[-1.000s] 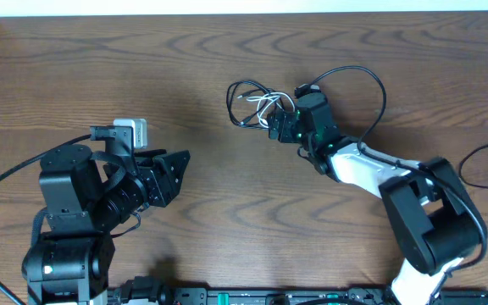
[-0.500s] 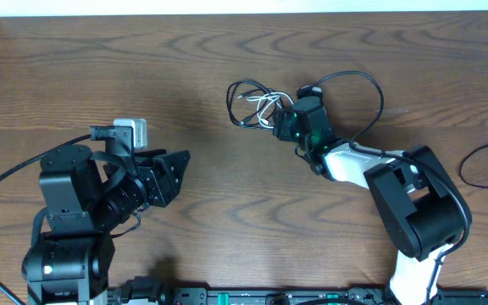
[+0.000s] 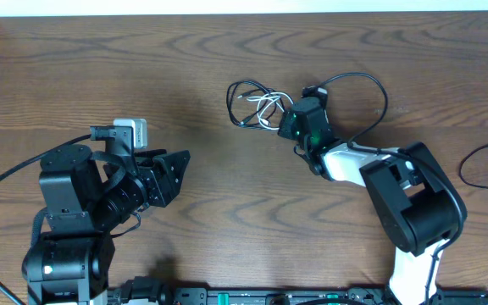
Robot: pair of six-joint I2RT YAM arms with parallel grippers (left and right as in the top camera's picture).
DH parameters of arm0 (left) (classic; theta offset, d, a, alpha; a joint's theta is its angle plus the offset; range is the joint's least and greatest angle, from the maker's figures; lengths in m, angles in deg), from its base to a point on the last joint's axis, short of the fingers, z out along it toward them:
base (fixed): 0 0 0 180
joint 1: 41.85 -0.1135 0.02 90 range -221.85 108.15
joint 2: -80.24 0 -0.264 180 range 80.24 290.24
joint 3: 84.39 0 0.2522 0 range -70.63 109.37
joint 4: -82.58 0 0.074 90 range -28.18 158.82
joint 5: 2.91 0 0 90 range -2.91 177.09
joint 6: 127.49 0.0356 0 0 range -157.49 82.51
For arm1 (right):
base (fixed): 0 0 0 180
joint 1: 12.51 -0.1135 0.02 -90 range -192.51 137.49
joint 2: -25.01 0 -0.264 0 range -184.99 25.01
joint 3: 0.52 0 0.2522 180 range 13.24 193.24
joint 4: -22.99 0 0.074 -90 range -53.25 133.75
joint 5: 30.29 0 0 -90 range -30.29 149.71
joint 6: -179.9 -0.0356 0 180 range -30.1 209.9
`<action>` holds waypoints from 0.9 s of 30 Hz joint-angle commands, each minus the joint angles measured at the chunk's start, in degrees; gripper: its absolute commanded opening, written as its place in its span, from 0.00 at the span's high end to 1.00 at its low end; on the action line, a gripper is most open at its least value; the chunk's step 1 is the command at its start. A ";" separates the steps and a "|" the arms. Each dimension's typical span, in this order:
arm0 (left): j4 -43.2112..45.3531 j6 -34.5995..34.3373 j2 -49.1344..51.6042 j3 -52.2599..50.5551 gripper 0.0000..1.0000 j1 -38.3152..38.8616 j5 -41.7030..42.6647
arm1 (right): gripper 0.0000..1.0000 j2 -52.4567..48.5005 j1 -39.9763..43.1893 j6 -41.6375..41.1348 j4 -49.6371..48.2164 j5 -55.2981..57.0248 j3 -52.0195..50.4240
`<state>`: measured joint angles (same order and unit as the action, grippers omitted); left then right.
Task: Untangle cables
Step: 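Grasp the white cable with the right gripper, then lift the white cable upward with the right gripper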
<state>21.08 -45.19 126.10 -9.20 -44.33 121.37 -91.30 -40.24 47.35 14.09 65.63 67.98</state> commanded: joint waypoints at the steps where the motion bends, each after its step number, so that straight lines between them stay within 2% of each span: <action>1: -0.07 0.13 -0.17 0.42 0.49 -0.13 -0.28 | 0.99 -0.98 -0.35 -1.14 -2.08 -2.14 0.44; 5: -0.44 0.15 -0.17 0.42 0.49 -0.13 -0.28 | 0.99 0.33 0.13 -0.87 -4.02 -6.38 0.61; 10: -0.63 0.37 -0.15 0.42 0.49 -0.13 -0.31 | 0.99 5.70 1.33 7.08 -2.95 -10.97 0.72; 15: -0.63 0.59 -0.15 0.42 0.49 -0.13 -0.35 | 0.99 19.89 4.46 13.00 3.37 -17.53 0.76; 21: -0.63 1.68 -0.15 0.42 0.49 -0.13 -0.50 | 0.99 34.86 6.71 17.44 11.43 -18.95 0.76; 26: -0.66 1.66 -0.07 0.42 0.49 -0.13 -0.48 | 0.99 41.57 7.06 18.40 10.88 -26.40 0.76; 27: -0.68 1.64 0.13 0.42 0.45 -0.11 -0.46 | 0.99 42.23 7.06 18.36 8.76 -29.29 0.76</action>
<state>20.49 -44.54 126.10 -9.20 -44.33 121.22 -51.20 -33.42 64.10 25.39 43.31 68.16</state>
